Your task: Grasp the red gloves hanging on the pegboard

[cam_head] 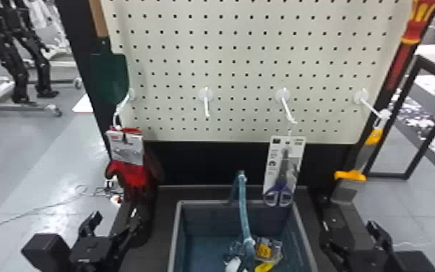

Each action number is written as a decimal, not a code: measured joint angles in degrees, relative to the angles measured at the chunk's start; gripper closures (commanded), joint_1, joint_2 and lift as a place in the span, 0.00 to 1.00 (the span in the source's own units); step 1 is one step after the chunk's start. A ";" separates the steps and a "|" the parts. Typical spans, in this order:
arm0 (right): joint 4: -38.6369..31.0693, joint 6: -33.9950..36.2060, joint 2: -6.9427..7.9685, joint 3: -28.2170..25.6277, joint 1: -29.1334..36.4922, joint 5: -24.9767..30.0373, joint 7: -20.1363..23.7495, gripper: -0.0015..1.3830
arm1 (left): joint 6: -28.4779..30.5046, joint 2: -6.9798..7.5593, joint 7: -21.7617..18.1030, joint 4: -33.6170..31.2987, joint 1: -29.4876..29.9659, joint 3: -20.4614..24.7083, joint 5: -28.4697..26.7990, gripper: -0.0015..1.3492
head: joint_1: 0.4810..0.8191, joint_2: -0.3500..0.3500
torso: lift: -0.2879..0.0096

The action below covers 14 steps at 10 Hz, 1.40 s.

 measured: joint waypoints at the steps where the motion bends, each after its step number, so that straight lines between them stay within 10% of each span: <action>1: -0.08 0.25 0.00 -0.01 0.02 0.13 -0.73 0.19 | -0.58 -0.62 0.22 0.00 0.10 0.55 -1.93 0.22 | 0.20 0.50 | 0.63; 4: -0.75 1.12 0.00 -0.01 0.12 0.16 -1.30 0.19 | -1.69 -3.05 0.19 0.09 1.01 2.46 -4.99 0.22 | 0.20 0.50 | 0.63; 7: -1.08 1.72 0.00 0.00 0.07 0.26 -1.45 0.19 | -1.91 -2.39 -1.14 0.45 0.58 2.39 -4.43 0.22 | 0.20 0.50 | 0.63; 11: -1.02 1.72 0.00 0.05 0.15 0.06 -1.45 0.19 | 5.70 -1.72 -31.81 3.56 -8.62 21.27 -2.74 0.22 | 0.20 0.50 | 0.63; 14: -1.08 1.73 0.00 0.14 0.14 0.11 -1.36 0.19 | 11.00 0.92 -43.19 9.33 -17.16 24.21 -3.24 0.22 | 0.20 0.50 | 0.63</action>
